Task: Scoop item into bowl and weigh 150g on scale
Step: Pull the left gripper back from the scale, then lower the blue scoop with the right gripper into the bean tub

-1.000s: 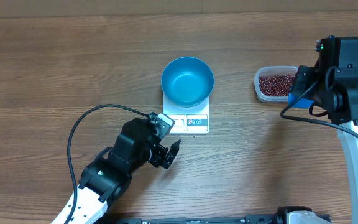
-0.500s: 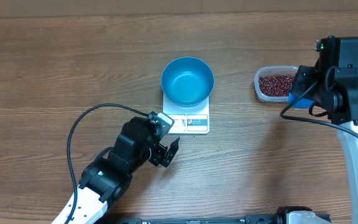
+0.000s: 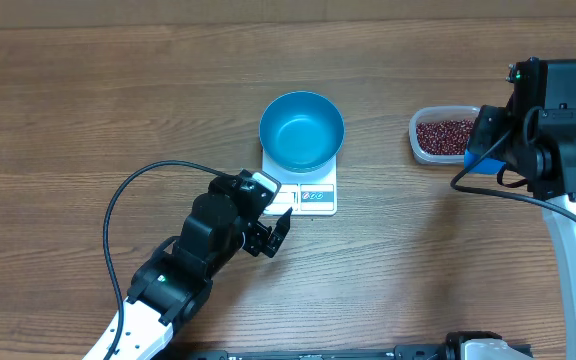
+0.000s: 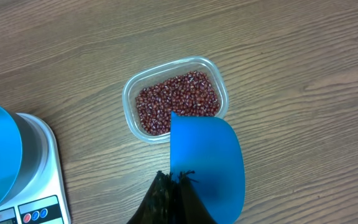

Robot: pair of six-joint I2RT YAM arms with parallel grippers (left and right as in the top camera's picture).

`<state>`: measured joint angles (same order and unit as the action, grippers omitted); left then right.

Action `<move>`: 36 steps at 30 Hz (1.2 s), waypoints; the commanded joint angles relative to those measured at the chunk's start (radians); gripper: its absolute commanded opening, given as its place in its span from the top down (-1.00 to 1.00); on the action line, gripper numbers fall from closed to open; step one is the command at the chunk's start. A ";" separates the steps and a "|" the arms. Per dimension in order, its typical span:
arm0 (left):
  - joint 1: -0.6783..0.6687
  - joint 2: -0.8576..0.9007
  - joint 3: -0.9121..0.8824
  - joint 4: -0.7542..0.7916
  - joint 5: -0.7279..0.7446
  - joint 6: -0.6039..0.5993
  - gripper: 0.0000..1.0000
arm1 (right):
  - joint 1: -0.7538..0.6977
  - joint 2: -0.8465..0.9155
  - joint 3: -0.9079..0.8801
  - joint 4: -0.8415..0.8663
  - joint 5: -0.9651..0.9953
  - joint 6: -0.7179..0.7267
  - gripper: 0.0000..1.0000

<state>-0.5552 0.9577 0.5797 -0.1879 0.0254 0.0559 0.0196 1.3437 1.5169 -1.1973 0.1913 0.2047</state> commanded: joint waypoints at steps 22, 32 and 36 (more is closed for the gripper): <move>0.007 -0.002 -0.002 0.001 -0.010 0.012 -1.00 | -0.005 0.000 0.022 0.091 0.017 -0.046 0.93; 0.007 -0.002 -0.002 0.001 -0.010 0.012 -0.99 | -0.004 0.194 0.023 0.102 0.123 -0.134 0.93; 0.007 -0.002 -0.002 0.001 -0.010 0.012 -0.99 | -0.004 0.240 0.024 0.137 0.126 -0.155 0.93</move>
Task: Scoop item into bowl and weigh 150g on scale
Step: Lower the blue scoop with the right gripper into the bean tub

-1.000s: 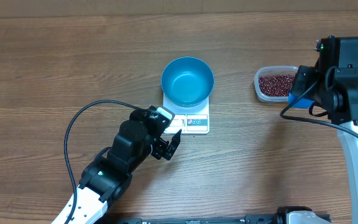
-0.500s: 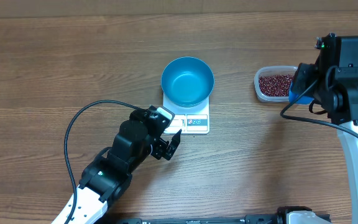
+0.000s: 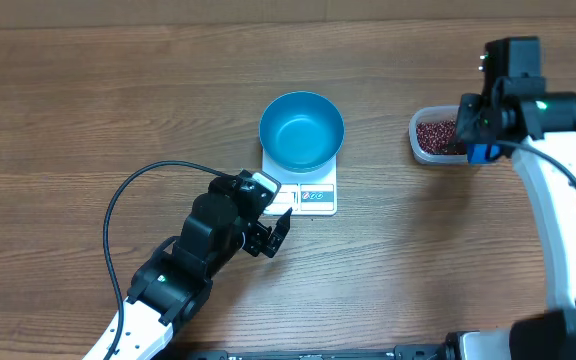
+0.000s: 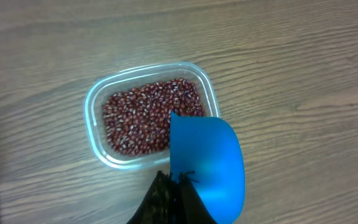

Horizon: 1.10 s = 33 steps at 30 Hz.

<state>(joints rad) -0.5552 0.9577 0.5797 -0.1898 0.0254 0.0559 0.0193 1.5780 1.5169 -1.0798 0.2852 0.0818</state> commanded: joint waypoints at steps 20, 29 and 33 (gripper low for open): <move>0.007 -0.002 -0.002 0.003 -0.010 0.012 -0.99 | 0.053 0.103 0.023 0.198 0.063 -0.188 0.92; 0.007 -0.002 -0.002 0.003 -0.010 0.012 -0.99 | 0.093 0.192 0.023 0.199 0.161 -0.189 0.92; 0.007 -0.002 -0.002 0.003 -0.010 0.012 -1.00 | 0.093 0.203 0.023 0.192 0.167 -0.196 0.92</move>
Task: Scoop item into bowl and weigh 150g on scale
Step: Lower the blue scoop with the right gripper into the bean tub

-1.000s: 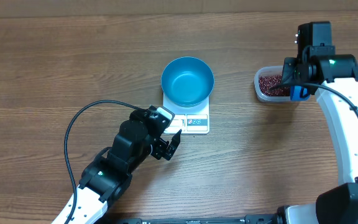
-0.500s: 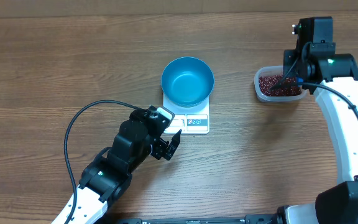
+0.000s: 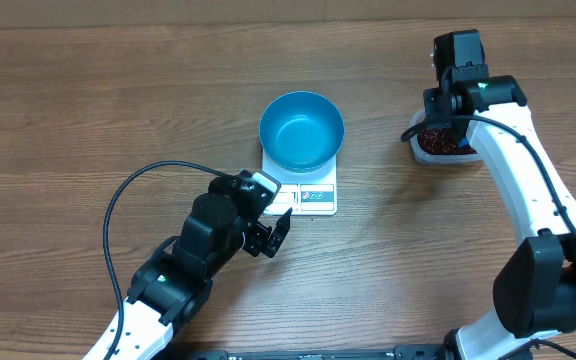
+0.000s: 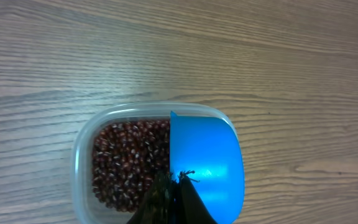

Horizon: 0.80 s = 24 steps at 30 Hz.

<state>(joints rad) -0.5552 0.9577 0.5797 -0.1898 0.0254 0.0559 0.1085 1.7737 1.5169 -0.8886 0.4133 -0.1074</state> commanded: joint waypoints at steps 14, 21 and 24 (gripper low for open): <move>0.007 -0.002 -0.002 0.003 -0.010 0.012 -0.99 | 0.004 0.011 0.021 -0.021 0.084 -0.055 0.92; 0.007 -0.002 -0.002 0.003 -0.010 0.012 -1.00 | 0.004 0.039 0.021 -0.008 0.084 -0.078 0.92; 0.007 -0.002 -0.002 0.003 -0.010 0.012 -0.99 | 0.004 0.039 0.021 -0.010 0.084 -0.078 0.92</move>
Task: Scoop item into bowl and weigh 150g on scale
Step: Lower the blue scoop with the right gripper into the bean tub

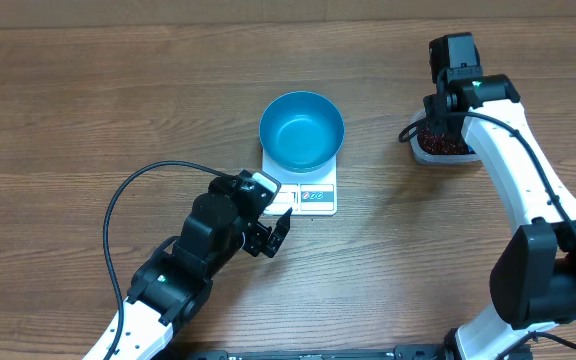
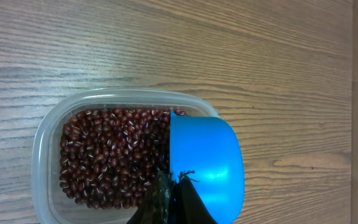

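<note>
A blue bowl (image 1: 301,130) sits empty on the white scale (image 1: 315,196) mid-table. A clear tub of red beans (image 2: 107,155) stands to the right of it, also seen from overhead as the tub (image 1: 436,147). My right gripper (image 2: 178,184) is shut on the handle of a blue scoop (image 2: 207,163). The scoop hangs over the tub's right end, its cup covering that end's rim, and whether it touches the beans cannot be told. My left gripper (image 1: 272,234) rests open on the table, just below the scale's left corner, holding nothing.
A black cable (image 1: 128,200) loops from the left arm across the table's left half. The right arm (image 1: 513,170) reaches in from the lower right. Bare wood lies between scale and tub.
My right gripper has shifted a little with the scoop. In the wrist view the tub now lies further left and more beans show beside the scoop. The left arm has not moved.
My right gripper held the scoop out to the right of the tub, near its corner. It then came over the tub's corner, then swung round above the tub's far side. Now the scoop hangs over the tub's end. Bowl, scale and left arm stayed put.
</note>
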Robot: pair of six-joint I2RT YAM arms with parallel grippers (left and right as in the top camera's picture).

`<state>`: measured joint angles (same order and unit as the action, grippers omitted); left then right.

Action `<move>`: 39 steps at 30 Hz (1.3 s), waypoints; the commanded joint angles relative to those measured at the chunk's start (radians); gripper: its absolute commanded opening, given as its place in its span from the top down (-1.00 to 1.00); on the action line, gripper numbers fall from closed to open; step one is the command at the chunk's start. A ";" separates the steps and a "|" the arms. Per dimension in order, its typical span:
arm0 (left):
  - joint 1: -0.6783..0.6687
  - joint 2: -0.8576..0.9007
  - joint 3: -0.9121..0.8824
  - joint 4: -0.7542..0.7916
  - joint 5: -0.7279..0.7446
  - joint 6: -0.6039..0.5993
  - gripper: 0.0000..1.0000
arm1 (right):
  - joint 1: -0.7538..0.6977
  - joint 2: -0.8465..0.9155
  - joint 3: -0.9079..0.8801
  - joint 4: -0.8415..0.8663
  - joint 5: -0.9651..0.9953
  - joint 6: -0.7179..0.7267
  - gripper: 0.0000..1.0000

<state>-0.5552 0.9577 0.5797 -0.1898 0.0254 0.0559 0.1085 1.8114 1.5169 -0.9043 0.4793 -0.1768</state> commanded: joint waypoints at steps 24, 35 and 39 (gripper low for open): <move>0.007 -0.002 -0.002 0.003 -0.010 0.012 -1.00 | 0.004 0.052 0.020 -0.021 -0.063 0.006 0.92; 0.007 -0.002 -0.002 0.003 -0.010 0.012 -1.00 | 0.002 0.052 0.019 -0.032 -0.171 0.042 0.92; 0.007 -0.002 -0.002 0.003 -0.010 0.012 -0.99 | 0.000 0.052 0.014 -0.033 -0.172 0.045 0.92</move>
<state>-0.5552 0.9577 0.5797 -0.1898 0.0254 0.0559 0.1116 1.8507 1.5169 -0.9291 0.3504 -0.1566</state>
